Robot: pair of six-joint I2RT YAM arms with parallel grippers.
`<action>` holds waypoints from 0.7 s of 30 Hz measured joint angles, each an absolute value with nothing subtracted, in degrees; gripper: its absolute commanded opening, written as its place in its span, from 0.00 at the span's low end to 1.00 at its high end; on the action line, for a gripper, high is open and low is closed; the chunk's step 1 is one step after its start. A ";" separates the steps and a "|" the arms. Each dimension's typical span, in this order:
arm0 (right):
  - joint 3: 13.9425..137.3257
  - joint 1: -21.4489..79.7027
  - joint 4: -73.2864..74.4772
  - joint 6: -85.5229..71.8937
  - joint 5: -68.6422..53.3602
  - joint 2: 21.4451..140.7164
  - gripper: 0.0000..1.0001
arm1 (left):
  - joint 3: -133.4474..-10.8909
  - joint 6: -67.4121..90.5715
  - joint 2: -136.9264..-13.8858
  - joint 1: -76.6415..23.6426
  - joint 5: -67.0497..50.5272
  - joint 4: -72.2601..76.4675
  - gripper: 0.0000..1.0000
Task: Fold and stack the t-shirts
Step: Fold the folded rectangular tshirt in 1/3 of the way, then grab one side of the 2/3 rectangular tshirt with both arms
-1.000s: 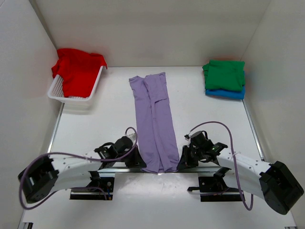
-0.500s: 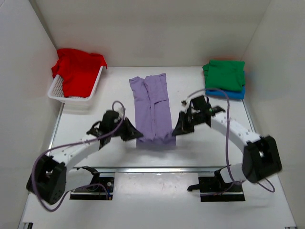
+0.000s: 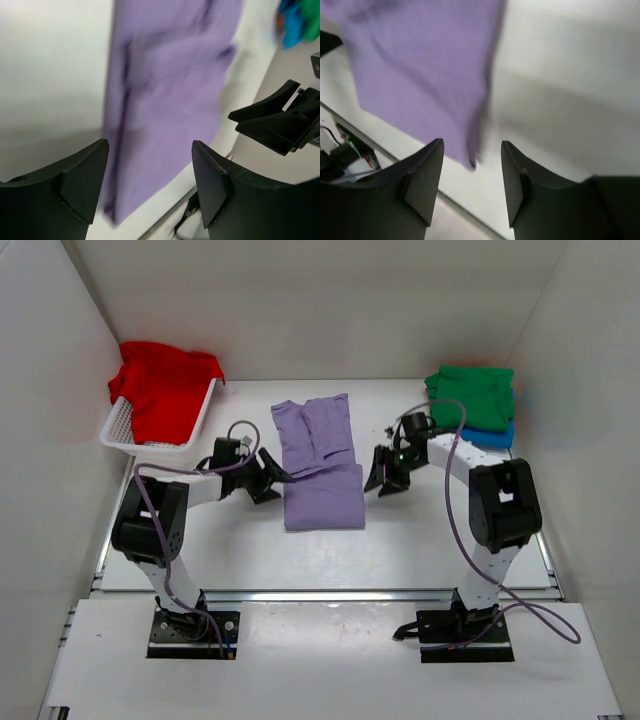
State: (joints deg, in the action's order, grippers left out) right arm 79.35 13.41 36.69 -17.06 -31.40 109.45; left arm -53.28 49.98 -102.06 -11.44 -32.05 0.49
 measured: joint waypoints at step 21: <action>43.24 22.13 0.82 -40.56 -30.17 97.36 0.00 | -26.70 60.03 -86.46 -24.67 -16.58 13.52 0.00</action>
